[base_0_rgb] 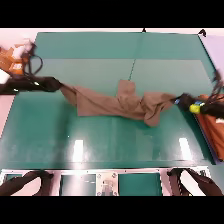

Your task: Fold the shirts.

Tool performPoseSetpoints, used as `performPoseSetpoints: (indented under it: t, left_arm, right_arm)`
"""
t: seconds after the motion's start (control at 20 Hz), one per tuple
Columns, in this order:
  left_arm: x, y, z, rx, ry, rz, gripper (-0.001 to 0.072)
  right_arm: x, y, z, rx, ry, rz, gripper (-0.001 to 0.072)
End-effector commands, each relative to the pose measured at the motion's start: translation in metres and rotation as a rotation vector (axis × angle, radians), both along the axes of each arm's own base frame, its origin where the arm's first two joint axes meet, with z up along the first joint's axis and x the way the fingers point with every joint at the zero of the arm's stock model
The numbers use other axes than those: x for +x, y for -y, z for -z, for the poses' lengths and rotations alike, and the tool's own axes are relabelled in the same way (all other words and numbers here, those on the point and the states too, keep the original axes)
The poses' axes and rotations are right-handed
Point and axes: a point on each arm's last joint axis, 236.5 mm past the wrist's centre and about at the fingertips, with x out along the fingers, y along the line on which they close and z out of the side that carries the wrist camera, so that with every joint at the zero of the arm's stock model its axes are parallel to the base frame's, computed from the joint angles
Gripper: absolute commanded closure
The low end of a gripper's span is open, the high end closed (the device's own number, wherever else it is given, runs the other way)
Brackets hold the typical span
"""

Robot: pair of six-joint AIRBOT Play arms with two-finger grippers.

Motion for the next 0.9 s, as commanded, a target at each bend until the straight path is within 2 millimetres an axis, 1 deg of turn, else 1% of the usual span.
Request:
performPoseSetpoints:
  t: [0.0,0.1,0.15,0.2,0.25,0.3,0.35,0.45,0.5,0.55,0.6,0.65,0.7,0.75,0.8,0.85]
  left_arm:
    - [0.016,0.001,0.079,-0.046,-0.107,-0.048,0.0681]
    - [0.026,0.004,0.099,-0.074,-0.158,-0.055,0.068]
    - [0.025,0.008,0.103,-0.086,-0.194,-0.035,0.068]
    - [0.02,0.009,0.101,-0.1,-0.238,-0.018,0.0679]
    - [0.016,0.008,0.093,-0.123,-0.282,-0.027,0.063]
    - [0.015,0.001,0.077,-0.148,-0.318,-0.048,0.0321]
    - [0.015,-0.008,0.058,-0.171,-0.348,-0.076,0.0249]
    - [0.016,-0.035,0.016,-0.176,-0.335,-0.126,0.0249]
    - [0.017,-0.043,0.001,-0.173,-0.307,-0.15,0.0248]
    - [0.016,-0.044,-0.007,-0.18,-0.293,-0.17,0.0248]
    - [0.015,-0.033,-0.011,-0.196,-0.296,-0.158,0.0249]
    - [0.016,-0.018,-0.01,-0.191,-0.292,-0.131,0.0248]
    - [0.02,0.003,-0.006,-0.182,-0.272,-0.101,0.0249]
    - [0.03,0.023,0.002,-0.162,-0.24,-0.083,0.0249]
    - [0.038,0.041,0.015,-0.141,-0.226,-0.071,0.0249]
    - [0.043,0.056,0.033,-0.12,-0.233,-0.067,0.0249]
  right_arm:
    - [-0.015,0.003,0.085,0.016,-0.157,0.039,0.0697]
    - [-0.016,0.003,0.102,0.032,-0.211,0.032,0.0696]
    - [-0.016,0.002,0.106,0.028,-0.219,0.016,0.0696]
    - [-0.017,0.002,0.108,0.028,-0.223,0.013,0.0696]
    - [-0.016,0.002,0.107,0.027,-0.22,0.012,0.0696]
    - [-0.015,0.003,0.106,0.026,-0.216,0.011,0.0697]
    - [-0.013,0.003,0.104,0.024,-0.211,0.011,0.0696]
    - [-0.01,0.003,0.1,0.024,-0.203,-0.001,0.0696]
    - [-0.009,0.001,0.097,0.026,-0.193,-0.013,0.0696]
    - [-0.008,0.001,0.096,0.033,-0.19,-0.009,0.0696]
    - [-0.007,0.0,0.096,0.038,-0.189,-0.007,0.0696]
    - [-0.007,0.0,0.096,0.037,-0.188,-0.006,0.0696]
    - [-0.006,0.0,0.095,0.031,-0.18,-0.014,0.0696]
    - [-0.006,0.0,0.095,0.028,-0.176,-0.019,0.0696]
    - [-0.006,0.0,0.095,0.029,-0.176,-0.019,0.0696]
    - [-0.006,0.0,0.095,0.031,-0.175,-0.018,0.0696]
